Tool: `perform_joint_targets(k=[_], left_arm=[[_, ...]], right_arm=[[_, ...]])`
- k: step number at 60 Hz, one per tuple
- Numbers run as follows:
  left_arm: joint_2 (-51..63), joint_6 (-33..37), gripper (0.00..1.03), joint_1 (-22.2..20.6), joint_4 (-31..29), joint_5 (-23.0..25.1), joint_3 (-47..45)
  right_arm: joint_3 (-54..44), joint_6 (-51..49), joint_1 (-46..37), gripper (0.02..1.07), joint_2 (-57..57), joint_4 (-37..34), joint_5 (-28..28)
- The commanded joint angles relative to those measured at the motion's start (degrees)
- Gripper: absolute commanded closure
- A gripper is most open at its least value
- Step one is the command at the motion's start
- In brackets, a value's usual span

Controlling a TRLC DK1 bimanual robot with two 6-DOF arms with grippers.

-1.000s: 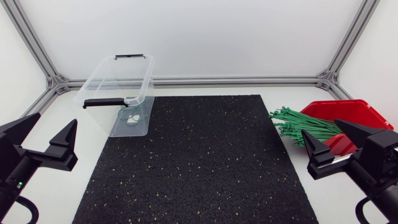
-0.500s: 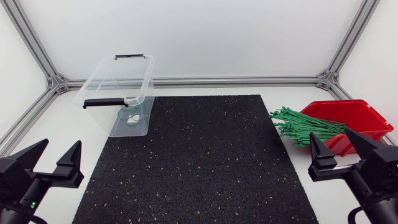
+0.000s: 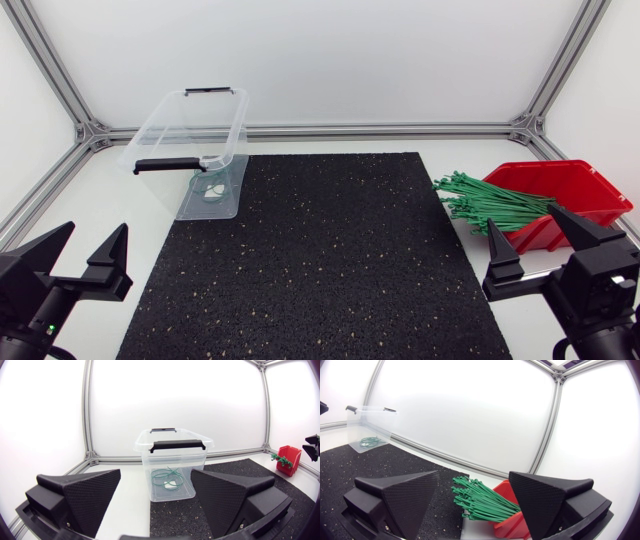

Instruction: Take a green cable tie from the red box, thread the tail through the head to close it, then place it in the transparent bin on the left.

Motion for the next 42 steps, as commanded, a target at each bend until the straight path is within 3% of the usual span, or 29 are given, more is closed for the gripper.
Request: perform_joint_targets(k=[1,5,16,42], left_arm=[[-0.4,-1.5,0.06,0.4,-0.5,-0.1,-2.3],[-0.4,-1.5,0.06,0.4,-0.5,-0.1,-2.3],[-0.4,-1.5,0.06,0.4,-0.5,-0.1,-2.3],[-0.4,-1.5,0.04,0.4,-0.5,-0.1,-2.3]], right_arm=[[-1.4,-2.4,-3.4,0.06,-0.1,0.9,1.1],[-1.6,-1.5,-9.2,0.06,-1.1,1.0,1.7],[-2.1,-4.5,-11.3,0.06,-1.8,1.8,6.8],[-1.9,5.2,-14.1,0.06,-1.7,0.4,-3.1]])
